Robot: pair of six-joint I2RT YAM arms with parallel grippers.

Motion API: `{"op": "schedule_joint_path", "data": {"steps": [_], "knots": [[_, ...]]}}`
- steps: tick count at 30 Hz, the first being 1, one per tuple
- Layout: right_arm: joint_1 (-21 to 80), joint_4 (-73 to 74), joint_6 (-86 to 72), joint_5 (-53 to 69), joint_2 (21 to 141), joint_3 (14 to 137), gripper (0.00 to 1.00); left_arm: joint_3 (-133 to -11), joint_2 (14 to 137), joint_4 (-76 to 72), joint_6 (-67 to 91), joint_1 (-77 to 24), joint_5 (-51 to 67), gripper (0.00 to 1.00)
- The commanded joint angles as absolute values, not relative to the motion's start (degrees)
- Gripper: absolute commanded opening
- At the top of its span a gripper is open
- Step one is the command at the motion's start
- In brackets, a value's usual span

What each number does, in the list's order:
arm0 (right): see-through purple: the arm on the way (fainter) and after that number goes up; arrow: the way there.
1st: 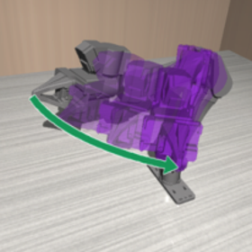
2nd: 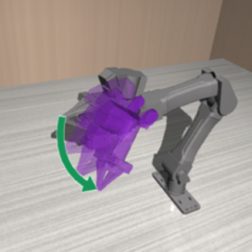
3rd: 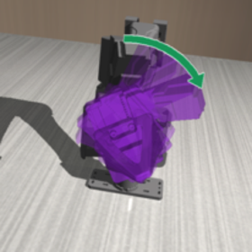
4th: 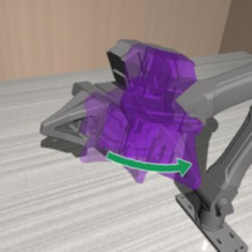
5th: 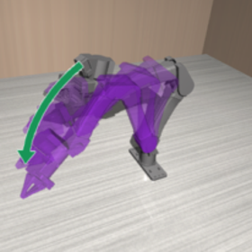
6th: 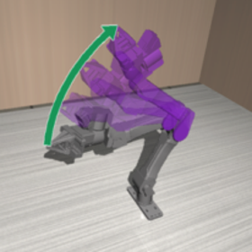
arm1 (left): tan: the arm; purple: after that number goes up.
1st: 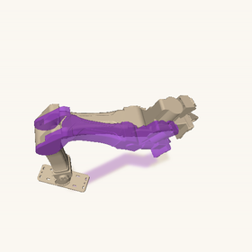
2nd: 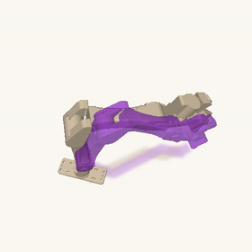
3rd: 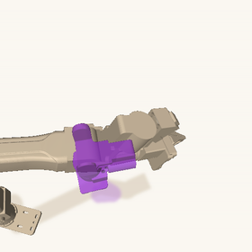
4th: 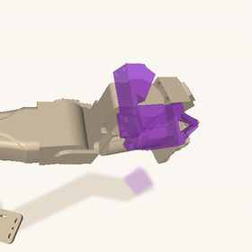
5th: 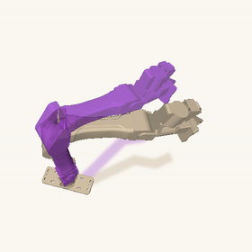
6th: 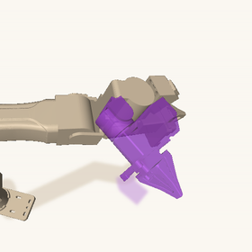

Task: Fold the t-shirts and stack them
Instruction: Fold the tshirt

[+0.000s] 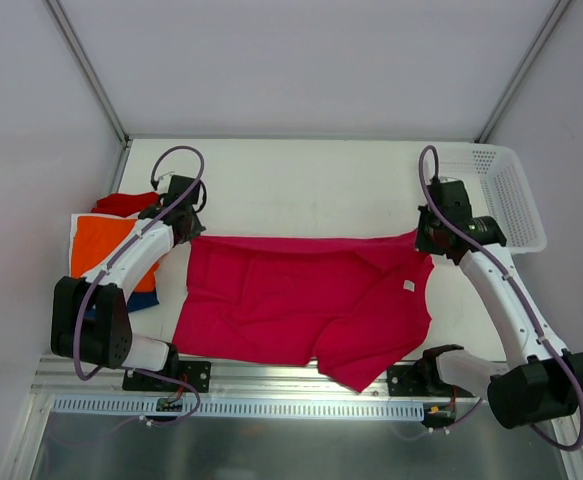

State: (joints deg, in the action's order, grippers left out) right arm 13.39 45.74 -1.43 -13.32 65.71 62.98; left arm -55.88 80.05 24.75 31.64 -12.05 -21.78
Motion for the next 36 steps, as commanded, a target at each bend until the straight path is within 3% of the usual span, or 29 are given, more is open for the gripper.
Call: {"op": "schedule_joint_path", "data": {"steps": [1,18,20,21,22,23,25,27,31,32,34,35,36], "knots": [[13.8,48.8,-2.1,-14.8,63.0,60.7,0.0,-55.5,80.2,26.3,32.4,-12.4,-23.4,0.0],[15.4,46.1,-4.7,-13.0,62.5,49.5,0.0,-54.7,85.9,26.3,31.6,-12.4,-23.5,0.01],[15.6,46.9,-4.9,-13.2,63.0,49.2,0.38,-55.0,87.1,26.3,31.2,-12.5,-23.2,0.2],[15.9,47.5,-5.3,-14.6,62.9,49.1,0.61,-54.9,87.3,26.3,31.1,-12.4,-23.2,0.59],[16.2,47.6,-5.5,-15.2,62.5,49.0,0.66,-54.8,87.3,26.2,31.1,-12.5,-23.6,0.83],[16.7,47.5,-5.8,-15.6,61.7,49.0,0.71,-54.5,86.8,26.1,31.5,-12.8,-24.1,0.94],[17.0,47.8,-5.9,-14.9,58.5,49.8,0.82,-54.2,84.4,26.1,32.1,-13.7,-27.5,0.99],[17.3,48.2,-5.4,-14.3,56.1,52.6,0.91,-54.9,82.4,26.2,31.9,-14.3,-28.0,0.99],[17.3,47.6,-3.7,-11.8,53.6,58.4,0.9,-58.3,78.6,26.2,32.0,-14.7,-26.3,0.99],[17.4,47.2,-3.4,-11.7,54.1,59.2,0.86,-58.9,78.7,26.1,32.2,-14.8,-25.7,0.96],[17.4,46.2,-2.9,-11.7,55.8,60.6,0.6,-60.6,80.8,26.1,31.9,-14.7,-24.9,0.84],[17.4,45.8,-2.9,-11.9,58.2,60.8,0.42,-61.0,81.7,26.2,31.7,-14.7,-23.9,0.48],[17.4,44.7,-3.0,-11.9,59.8,60.9,0.2,-61.3,82.9,26.2,31.7,-14.8,-23.5,0.27]]}}
